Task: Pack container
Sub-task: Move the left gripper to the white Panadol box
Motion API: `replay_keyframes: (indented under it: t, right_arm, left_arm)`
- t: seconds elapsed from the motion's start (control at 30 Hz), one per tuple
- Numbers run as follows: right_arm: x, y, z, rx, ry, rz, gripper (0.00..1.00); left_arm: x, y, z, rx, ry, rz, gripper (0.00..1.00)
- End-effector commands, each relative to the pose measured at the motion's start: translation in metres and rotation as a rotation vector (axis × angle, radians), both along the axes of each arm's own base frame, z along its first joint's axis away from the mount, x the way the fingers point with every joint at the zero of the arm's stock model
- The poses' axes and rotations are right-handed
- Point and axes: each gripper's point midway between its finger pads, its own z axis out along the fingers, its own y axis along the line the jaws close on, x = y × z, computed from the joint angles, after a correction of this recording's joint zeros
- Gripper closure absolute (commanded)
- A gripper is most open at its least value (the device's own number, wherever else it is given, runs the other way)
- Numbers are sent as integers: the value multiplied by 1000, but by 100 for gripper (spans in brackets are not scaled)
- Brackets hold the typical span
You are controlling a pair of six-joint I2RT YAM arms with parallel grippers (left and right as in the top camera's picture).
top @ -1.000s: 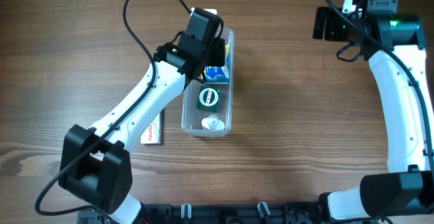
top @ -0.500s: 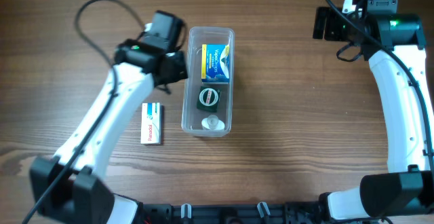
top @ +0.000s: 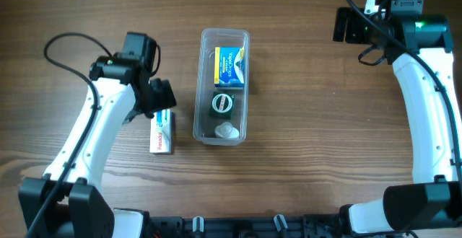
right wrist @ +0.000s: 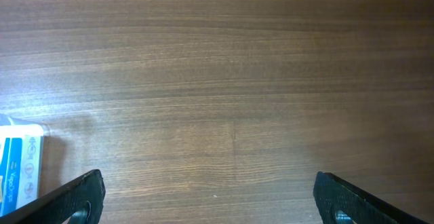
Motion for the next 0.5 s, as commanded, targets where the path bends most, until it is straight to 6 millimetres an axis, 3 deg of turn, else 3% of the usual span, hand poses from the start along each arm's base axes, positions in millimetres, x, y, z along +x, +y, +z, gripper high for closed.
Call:
replay_keyframes:
  t: [0.0,0.1,0.27,0.47]
  right_arm:
    - [0,-1,9,7,-26,-18,0]
    - [0,-1,9,7,-25,-18,0]
    - [0,-1,9,7,-26,-18,0]
    - [0,-1,9,7,-26,-18,0]
  left_arm:
    - [-17,-7,-33,-92,54,-78,9]
    - [-25,-11,-56,-120,63,-135,6]
    - [-31,-8,-73,-98,62,-192,1]
    - [-35,-5,-93,-79,40,-236,1]
